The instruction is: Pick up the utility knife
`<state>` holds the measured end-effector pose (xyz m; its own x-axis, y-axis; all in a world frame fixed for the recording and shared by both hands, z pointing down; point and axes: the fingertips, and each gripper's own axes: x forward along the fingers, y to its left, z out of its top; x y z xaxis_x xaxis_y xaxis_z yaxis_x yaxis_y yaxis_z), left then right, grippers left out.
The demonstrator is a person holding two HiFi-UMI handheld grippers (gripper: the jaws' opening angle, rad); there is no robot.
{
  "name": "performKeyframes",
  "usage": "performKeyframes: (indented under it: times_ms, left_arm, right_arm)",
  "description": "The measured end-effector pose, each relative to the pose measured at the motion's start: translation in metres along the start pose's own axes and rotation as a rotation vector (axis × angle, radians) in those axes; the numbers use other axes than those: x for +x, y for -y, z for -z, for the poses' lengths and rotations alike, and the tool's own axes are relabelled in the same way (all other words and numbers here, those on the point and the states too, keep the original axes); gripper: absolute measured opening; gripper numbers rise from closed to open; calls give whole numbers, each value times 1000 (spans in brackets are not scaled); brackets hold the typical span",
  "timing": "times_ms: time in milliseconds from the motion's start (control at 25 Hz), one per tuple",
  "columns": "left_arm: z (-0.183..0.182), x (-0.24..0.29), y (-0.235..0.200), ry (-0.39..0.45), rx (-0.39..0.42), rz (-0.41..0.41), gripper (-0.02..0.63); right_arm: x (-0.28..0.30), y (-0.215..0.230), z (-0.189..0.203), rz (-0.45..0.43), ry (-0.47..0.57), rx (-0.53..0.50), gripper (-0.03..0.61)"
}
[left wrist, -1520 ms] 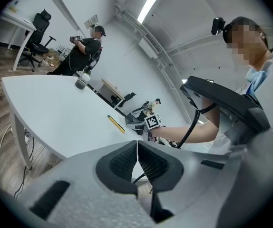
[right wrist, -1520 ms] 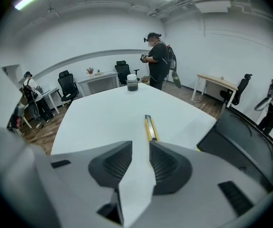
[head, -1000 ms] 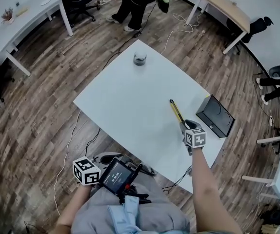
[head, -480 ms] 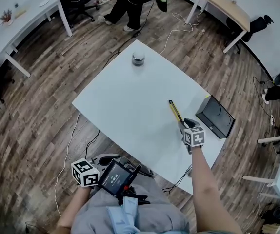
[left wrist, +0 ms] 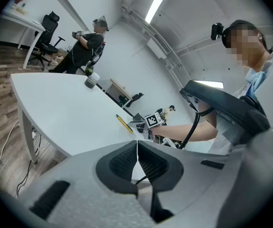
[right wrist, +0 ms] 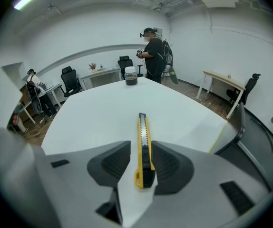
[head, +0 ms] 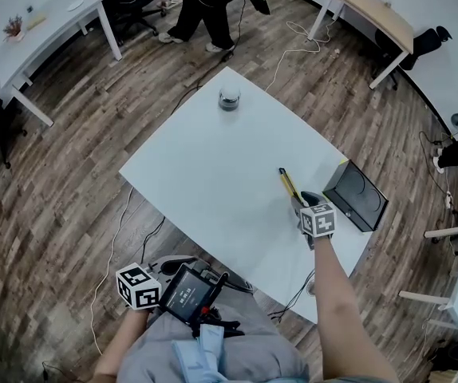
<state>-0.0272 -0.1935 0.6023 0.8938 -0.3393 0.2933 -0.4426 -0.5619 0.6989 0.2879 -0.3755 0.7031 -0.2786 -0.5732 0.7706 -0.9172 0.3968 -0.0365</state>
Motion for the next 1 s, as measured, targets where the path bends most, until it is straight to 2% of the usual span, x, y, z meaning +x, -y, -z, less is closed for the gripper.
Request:
performKeyframes:
  times_ms: [600,1000]
  left_arm:
    - [-1,2,-9,7,-37,-21,18]
    - [3,2,-11,15,-54,-25,18]
  right_arm:
    - [27,3,0,-29,-61,-57,118]
    - [35,6,13,-48,-170,-137,118]
